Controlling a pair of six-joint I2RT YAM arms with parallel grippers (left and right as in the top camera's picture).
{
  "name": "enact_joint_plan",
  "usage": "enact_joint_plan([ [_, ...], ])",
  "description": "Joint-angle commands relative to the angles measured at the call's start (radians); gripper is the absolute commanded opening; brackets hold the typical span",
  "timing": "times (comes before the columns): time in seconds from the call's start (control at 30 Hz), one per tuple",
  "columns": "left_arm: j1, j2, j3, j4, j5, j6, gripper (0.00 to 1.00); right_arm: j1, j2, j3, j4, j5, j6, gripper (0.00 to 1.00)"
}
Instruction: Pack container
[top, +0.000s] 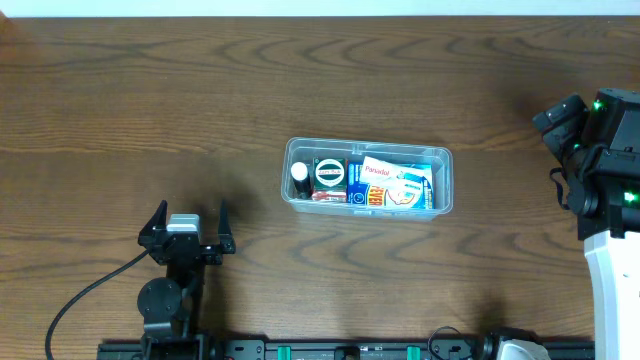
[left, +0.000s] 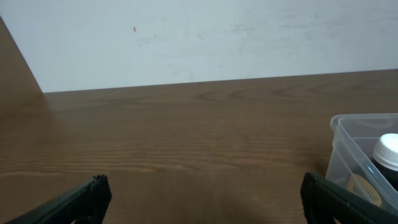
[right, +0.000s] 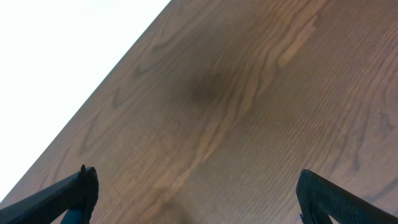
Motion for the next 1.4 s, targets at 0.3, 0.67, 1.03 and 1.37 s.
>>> enact_joint_plan([
  [0.3, 0.006, -0.006, -0.014, -0.040, 0.000, -0.012, 0.98, -0.005, 0.002, 0.008, -0.001, 0.010, 0.014, 0.99],
  [0.67, 0.006, -0.006, -0.014, -0.041, 0.000, -0.012, 0.98, -0.005, 0.002, 0.008, -0.001, 0.010, 0.014, 0.99],
  [1.03, 0.006, -0.006, -0.014, -0.041, 0.000, -0.012, 0.98, 0.024, -0.038, 0.000, 0.000, 0.011, 0.014, 0.99],
  [1.37, 0.006, -0.006, -0.014, -0.040, 0.000, -0.012, 0.98, 0.199, -0.377, -0.235, 0.011, 0.021, 0.011, 0.99],
])
